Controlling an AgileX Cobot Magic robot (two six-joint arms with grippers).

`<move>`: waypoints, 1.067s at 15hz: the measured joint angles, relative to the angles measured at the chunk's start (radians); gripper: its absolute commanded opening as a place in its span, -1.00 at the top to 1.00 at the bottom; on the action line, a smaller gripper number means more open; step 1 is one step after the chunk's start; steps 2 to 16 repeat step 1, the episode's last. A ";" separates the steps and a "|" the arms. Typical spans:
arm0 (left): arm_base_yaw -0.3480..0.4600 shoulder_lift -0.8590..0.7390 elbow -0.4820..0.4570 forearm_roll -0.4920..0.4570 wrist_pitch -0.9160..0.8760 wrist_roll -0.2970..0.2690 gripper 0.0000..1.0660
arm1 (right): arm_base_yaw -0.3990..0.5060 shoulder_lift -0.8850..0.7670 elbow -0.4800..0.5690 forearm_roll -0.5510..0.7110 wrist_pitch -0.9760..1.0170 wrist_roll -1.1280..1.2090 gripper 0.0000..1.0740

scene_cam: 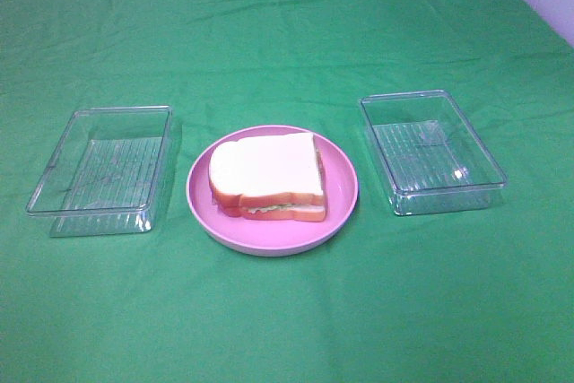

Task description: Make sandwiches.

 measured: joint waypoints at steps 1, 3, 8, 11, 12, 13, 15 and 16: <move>0.000 0.000 0.000 0.000 0.000 0.000 -0.49 | 0.000 0.000 0.000 0.000 0.000 0.000 -0.39; 0.000 0.000 0.000 0.000 0.000 0.000 -0.49 | 0.000 0.000 0.000 0.000 0.000 0.000 -0.39; 0.000 0.000 0.000 0.000 0.000 0.000 -0.49 | 0.000 0.000 0.000 0.000 0.000 0.000 -0.39; 0.000 0.000 0.000 0.000 0.000 0.000 -0.49 | 0.000 0.000 0.000 0.000 0.000 0.000 -0.39; 0.000 0.000 0.000 0.000 0.000 0.000 -0.49 | 0.000 0.000 0.000 0.000 0.000 0.000 -0.39; 0.000 0.000 0.000 0.000 0.000 0.000 -0.49 | 0.000 0.000 0.000 0.000 0.000 0.000 -0.39; 0.000 0.000 0.000 0.000 0.000 0.000 -0.49 | 0.000 0.000 0.000 0.000 0.000 0.000 -0.39; 0.000 0.000 0.000 0.000 0.000 0.000 -0.49 | 0.000 0.000 0.000 0.000 0.000 0.000 -0.39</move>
